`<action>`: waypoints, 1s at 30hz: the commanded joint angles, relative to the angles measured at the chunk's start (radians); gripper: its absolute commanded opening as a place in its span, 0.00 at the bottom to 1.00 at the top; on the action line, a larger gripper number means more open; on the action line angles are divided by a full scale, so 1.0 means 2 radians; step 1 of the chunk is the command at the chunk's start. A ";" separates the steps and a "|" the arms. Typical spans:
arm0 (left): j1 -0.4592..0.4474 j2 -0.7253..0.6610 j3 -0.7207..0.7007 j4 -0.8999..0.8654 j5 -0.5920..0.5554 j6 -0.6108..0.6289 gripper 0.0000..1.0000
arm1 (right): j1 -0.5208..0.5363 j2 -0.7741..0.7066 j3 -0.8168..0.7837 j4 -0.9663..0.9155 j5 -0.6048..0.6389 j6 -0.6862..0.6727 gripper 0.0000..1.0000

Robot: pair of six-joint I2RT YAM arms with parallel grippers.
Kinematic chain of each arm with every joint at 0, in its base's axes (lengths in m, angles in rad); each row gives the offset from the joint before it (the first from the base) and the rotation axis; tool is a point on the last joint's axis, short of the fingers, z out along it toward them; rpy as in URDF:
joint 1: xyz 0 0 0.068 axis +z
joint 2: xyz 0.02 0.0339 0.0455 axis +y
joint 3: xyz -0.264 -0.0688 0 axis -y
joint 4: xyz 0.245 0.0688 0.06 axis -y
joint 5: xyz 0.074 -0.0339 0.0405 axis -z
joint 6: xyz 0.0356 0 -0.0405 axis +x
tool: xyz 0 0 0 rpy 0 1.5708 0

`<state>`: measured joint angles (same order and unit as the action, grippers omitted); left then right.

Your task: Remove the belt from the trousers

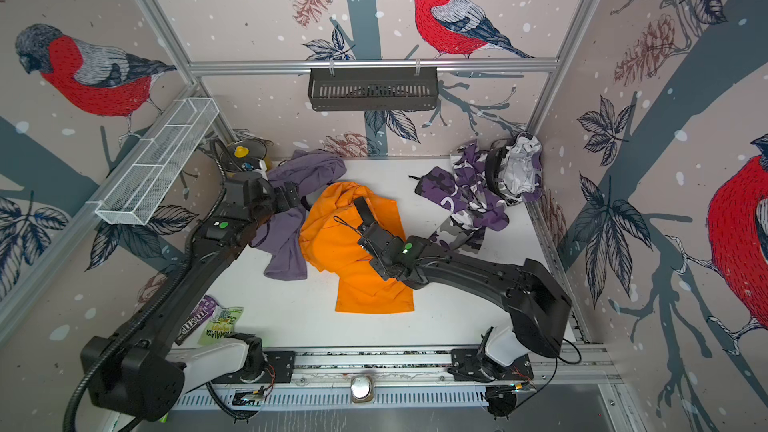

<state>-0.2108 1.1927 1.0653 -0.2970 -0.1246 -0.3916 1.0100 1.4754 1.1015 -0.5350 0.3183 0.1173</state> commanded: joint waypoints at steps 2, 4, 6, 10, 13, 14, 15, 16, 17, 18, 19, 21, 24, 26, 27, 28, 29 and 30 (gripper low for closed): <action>-0.008 0.012 0.020 0.040 0.037 0.032 0.94 | -0.027 -0.058 0.020 0.021 -0.039 -0.090 0.28; -0.024 0.020 0.039 0.054 0.066 0.062 0.94 | -0.064 -0.086 0.035 0.019 -0.109 -0.123 0.28; -0.047 0.023 0.057 0.066 0.098 0.100 0.96 | -0.104 -0.108 0.050 0.017 -0.176 -0.148 0.27; -0.129 0.004 0.054 0.106 0.117 0.195 0.99 | -0.172 -0.144 0.067 0.012 -0.299 -0.167 0.27; -0.167 0.007 0.038 0.128 0.146 0.224 0.99 | -0.188 -0.157 0.063 0.009 -0.340 -0.169 0.27; -0.172 0.011 0.032 0.136 0.165 0.221 0.99 | -0.190 -0.161 0.060 0.009 -0.345 -0.169 0.27; -0.175 0.019 0.025 0.146 0.191 0.216 0.99 | -0.191 -0.164 0.056 0.010 -0.348 -0.169 0.27; -0.179 0.028 0.017 0.159 0.210 0.208 0.98 | -0.192 -0.166 0.054 0.008 -0.349 -0.169 0.27; -0.182 0.035 0.010 0.173 0.225 0.202 0.98 | -0.193 -0.168 0.054 0.005 -0.352 -0.169 0.26; -0.187 0.047 0.004 0.187 0.240 0.198 0.99 | -0.193 -0.169 0.054 0.003 -0.356 -0.169 0.26; -0.193 0.060 0.000 0.197 0.246 0.195 0.99 | -0.194 -0.171 0.054 0.002 -0.359 -0.169 0.26; -0.201 0.091 0.002 0.207 0.259 0.196 0.99 | -0.195 -0.175 0.054 0.003 -0.367 -0.168 0.26; -0.206 0.134 0.007 0.227 0.291 0.191 0.99 | -0.199 -0.177 0.051 0.001 -0.372 -0.169 0.26; -0.209 0.152 0.006 0.252 0.302 0.181 0.99 | -0.202 -0.177 0.049 -0.002 -0.376 -0.171 0.26; -0.209 0.161 0.002 0.268 0.302 0.177 0.95 | -0.204 -0.179 0.046 -0.002 -0.381 -0.171 0.26; -0.209 0.172 0.001 0.278 0.293 0.174 0.86 | -0.206 -0.180 0.045 -0.002 -0.387 -0.171 0.25; -0.209 0.184 0.005 0.277 0.271 0.168 0.75 | -0.207 -0.182 0.043 -0.002 -0.390 -0.171 0.25; -0.208 0.201 0.016 0.262 0.226 0.158 0.54 | -0.209 -0.184 0.041 -0.001 -0.394 -0.171 0.25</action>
<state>-0.6270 1.5513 1.0756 0.1532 0.4145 -0.0399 0.5976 1.1217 1.1866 -0.5930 -0.4210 -0.2115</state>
